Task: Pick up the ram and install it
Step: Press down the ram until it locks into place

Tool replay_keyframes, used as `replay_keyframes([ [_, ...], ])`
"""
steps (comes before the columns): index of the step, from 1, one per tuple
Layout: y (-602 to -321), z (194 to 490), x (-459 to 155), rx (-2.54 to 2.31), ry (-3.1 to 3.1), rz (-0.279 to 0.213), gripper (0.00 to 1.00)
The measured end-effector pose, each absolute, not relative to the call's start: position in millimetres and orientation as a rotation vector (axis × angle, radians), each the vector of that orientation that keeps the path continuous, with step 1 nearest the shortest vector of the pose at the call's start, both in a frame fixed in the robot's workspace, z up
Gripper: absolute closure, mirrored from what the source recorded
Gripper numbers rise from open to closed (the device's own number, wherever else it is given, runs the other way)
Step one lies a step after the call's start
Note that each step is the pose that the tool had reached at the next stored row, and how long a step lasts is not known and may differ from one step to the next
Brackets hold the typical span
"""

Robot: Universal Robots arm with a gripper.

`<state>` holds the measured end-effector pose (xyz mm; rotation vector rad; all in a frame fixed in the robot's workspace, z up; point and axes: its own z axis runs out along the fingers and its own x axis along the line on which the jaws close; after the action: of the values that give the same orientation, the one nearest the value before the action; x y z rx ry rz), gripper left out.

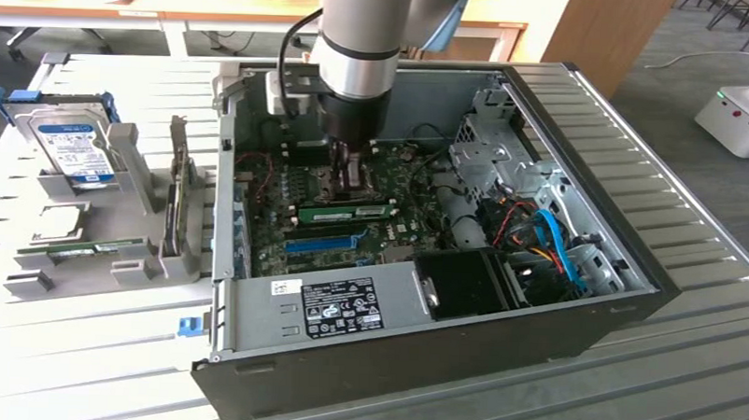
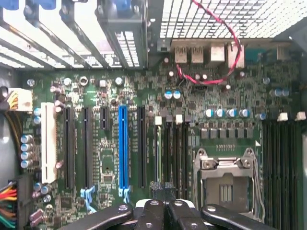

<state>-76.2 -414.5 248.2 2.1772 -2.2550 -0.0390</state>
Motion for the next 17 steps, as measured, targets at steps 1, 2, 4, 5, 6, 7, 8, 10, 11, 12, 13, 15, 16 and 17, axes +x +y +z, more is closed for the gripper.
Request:
replay_keyframes([
  [1, -414.5, 248.2, -77.9, 2.177, -2.255, -0.039, 0.89],
  [2, -414.5, 248.2, -79.7, 2.177, -2.255, -0.039, 0.89],
  [4, -414.5, 248.2, -82.3, 2.177, -2.255, -0.039, 0.89],
  [5, -414.4, 248.2, -82.6, 2.177, -2.255, -0.039, 0.89],
  [6, -414.4, 248.1, -82.6, 2.177, -2.255, -0.039, 0.89],
  [7, -414.5, 248.2, -82.6, 2.177, -2.255, -0.039, 0.89],
  [8, -414.5, 248.2, -82.6, 2.177, -2.255, -0.039, 0.89],
  [10, -414.5, 248.2, -82.6, 2.177, -2.255, -0.039, 0.89],
  [11, -414.5, 248.2, -82.7, 2.177, -2.255, -0.039, 0.89],
  [12, -414.6, 248.1, -82.7, 2.177, -2.255, -0.039, 0.89],
  [13, -414.6, 247.8, -82.7, 2.177, -2.255, -0.039, 0.89],
  [15, -414.5, 246.3, -82.7, 2.177, -2.255, -0.039, 0.89],
  [16, -414.5, 245.2, -82.7, 2.177, -2.255, -0.039, 0.89],
  [17, -414.5, 243.7, -82.7, 2.177, -2.255, -0.039, 0.89],
])
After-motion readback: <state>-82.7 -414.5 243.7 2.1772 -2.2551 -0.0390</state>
